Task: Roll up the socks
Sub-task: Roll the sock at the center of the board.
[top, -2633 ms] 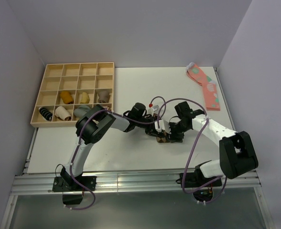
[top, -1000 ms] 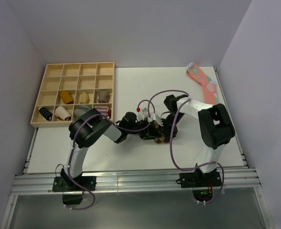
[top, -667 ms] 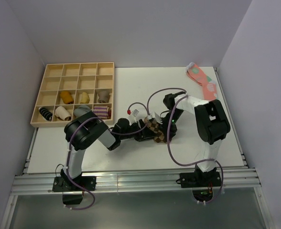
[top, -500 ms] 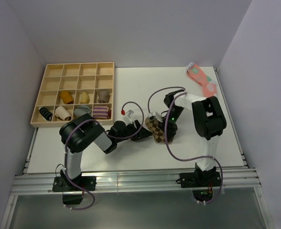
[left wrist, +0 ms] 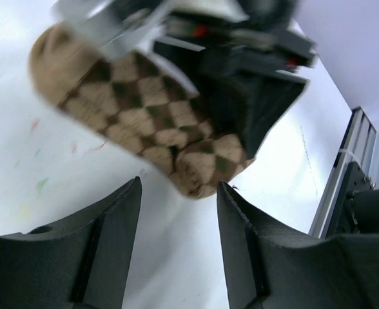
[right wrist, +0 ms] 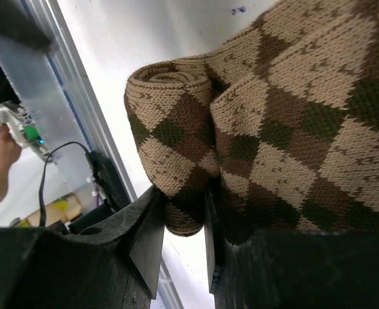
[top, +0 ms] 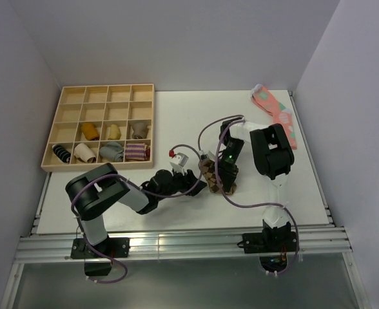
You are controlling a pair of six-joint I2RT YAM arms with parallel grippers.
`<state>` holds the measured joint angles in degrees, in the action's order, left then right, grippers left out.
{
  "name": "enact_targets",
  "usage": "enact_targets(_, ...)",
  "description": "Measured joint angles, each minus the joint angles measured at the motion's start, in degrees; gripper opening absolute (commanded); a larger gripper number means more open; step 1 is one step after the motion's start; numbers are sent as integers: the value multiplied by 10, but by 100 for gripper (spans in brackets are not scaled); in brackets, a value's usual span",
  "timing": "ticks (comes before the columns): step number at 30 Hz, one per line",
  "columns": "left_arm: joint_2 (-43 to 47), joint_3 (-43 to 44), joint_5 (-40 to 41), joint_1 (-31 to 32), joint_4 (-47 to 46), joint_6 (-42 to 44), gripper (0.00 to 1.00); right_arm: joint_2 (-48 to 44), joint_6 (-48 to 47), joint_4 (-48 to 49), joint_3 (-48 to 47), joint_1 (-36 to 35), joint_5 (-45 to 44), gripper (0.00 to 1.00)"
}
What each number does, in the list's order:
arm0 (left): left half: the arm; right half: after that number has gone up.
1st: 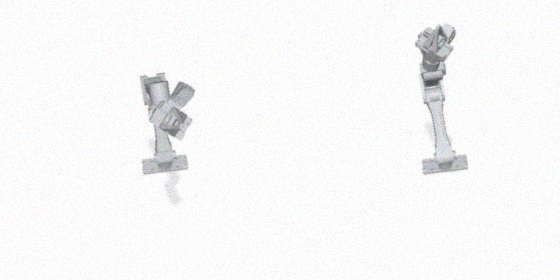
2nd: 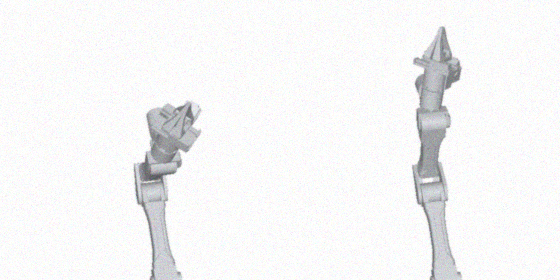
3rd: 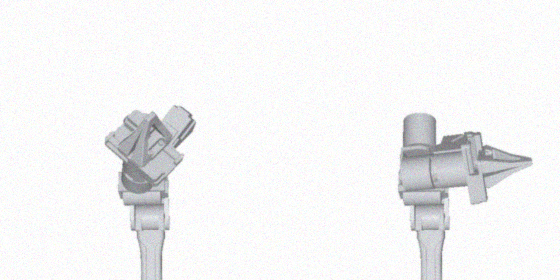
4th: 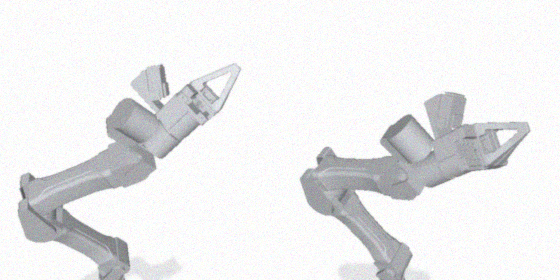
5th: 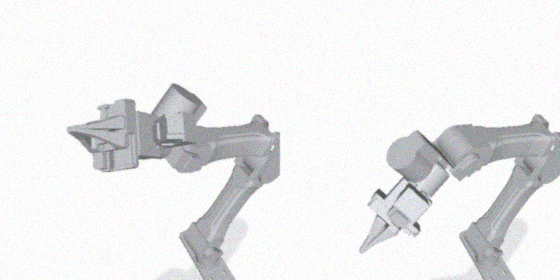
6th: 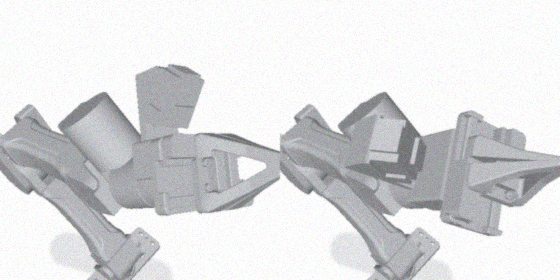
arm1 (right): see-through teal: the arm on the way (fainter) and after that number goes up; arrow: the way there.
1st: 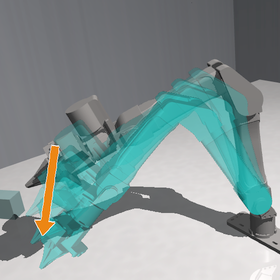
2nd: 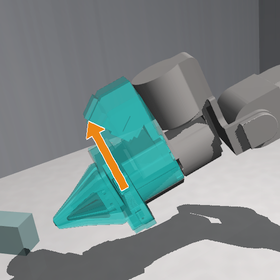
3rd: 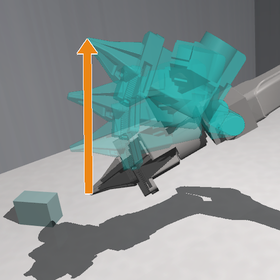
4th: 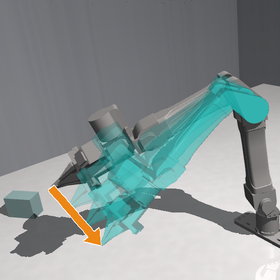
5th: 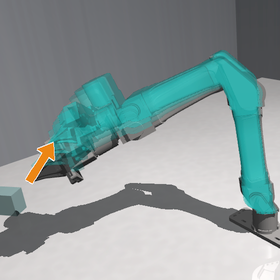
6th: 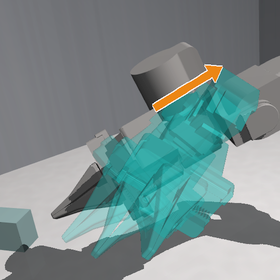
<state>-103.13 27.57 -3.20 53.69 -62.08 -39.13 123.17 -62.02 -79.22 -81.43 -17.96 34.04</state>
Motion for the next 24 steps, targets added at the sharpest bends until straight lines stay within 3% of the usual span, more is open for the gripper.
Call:
enact_targets(12, -1, 119, -49, 27, 109, 170, 56, 38, 30, -32, -38, 0, -11, 18)
enact_targets(24, -75, 162, -91, 28, 139, 214, 55, 41, 38, -35, -43, 0, -18, 18)
